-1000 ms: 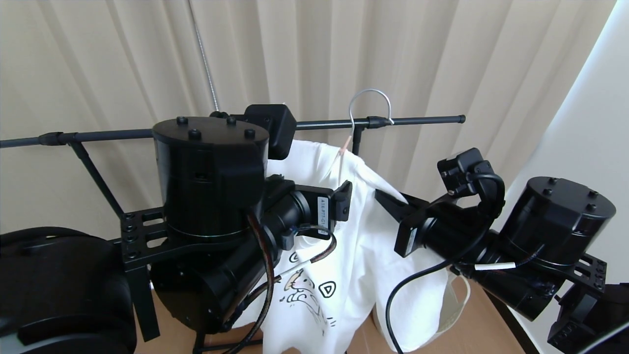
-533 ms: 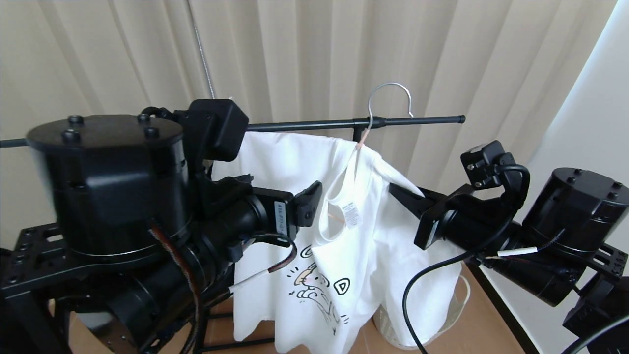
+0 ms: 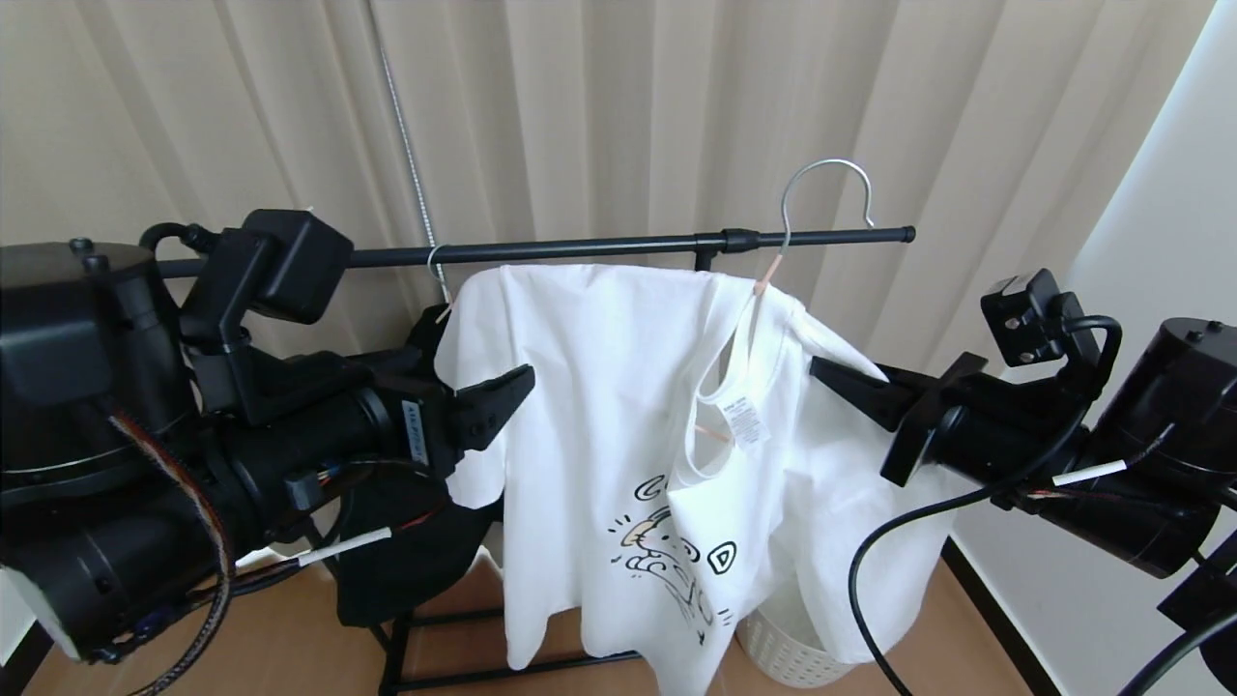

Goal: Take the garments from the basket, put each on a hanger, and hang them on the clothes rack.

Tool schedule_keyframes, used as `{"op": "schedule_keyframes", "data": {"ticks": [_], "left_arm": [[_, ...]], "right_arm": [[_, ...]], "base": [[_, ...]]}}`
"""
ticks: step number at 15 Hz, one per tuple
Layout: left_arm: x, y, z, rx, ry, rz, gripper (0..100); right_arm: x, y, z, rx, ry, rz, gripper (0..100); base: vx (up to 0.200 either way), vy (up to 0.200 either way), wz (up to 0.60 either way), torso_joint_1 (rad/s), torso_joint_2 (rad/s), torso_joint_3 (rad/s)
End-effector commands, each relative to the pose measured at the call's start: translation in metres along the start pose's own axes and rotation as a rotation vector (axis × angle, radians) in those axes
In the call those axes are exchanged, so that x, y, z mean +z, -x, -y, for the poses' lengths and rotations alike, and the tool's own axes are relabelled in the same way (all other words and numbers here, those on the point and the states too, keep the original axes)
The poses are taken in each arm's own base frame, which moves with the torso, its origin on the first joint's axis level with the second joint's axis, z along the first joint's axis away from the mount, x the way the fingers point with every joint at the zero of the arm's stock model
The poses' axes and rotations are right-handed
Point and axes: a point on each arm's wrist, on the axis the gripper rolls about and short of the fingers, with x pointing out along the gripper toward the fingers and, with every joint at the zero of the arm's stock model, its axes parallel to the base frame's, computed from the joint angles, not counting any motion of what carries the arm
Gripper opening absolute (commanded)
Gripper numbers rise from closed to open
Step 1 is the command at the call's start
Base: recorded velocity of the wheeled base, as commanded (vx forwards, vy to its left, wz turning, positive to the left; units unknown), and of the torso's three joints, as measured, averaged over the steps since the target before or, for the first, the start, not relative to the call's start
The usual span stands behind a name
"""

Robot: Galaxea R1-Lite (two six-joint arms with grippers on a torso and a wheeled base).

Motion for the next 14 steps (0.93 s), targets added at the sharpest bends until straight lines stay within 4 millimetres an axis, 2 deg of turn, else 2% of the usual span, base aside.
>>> {"op": "schedule_keyframes", "data": {"ticks": [1,4,6,10,11,14], "left_arm": [[-0.005,0.004,-0.022,0.029,0.014,-0.004,100],[-0.015,-0.001,-0.036,0.024,0.02,-0.047,100],[-0.021,-0.009,-0.039,0.037,0.021,-0.075,100],[-0.036,-0.037,-0.04,0.049,0.027,-0.1,100],[-0.037,-0.039,-0.039,0.049,0.027,-0.093,0],[-0.036,-0.038,-0.04,0.051,0.029,-0.085,0]], "right_arm": [[0.001,0.006,0.008,0.0,0.001,0.003,0],[0.003,0.013,0.01,0.034,0.003,0.007,0],[0.004,0.016,0.009,0.046,0.005,0.01,0],[0.006,0.022,0.006,0.069,0.01,0.018,0],[0.006,0.022,0.006,0.069,0.01,0.017,0],[0.005,0.021,0.006,0.069,0.008,0.014,0]], "base": [[0.0,0.0,0.0,0.0,0.0,0.0],[0.0,0.0,0.0,0.0,0.0,0.0],[0.0,0.0,0.0,0.0,0.0,0.0],[0.0,0.0,0.0,0.0,0.0,0.0],[0.0,0.0,0.0,0.0,0.0,0.0],[0.0,0.0,0.0,0.0,0.0,0.0]]}}
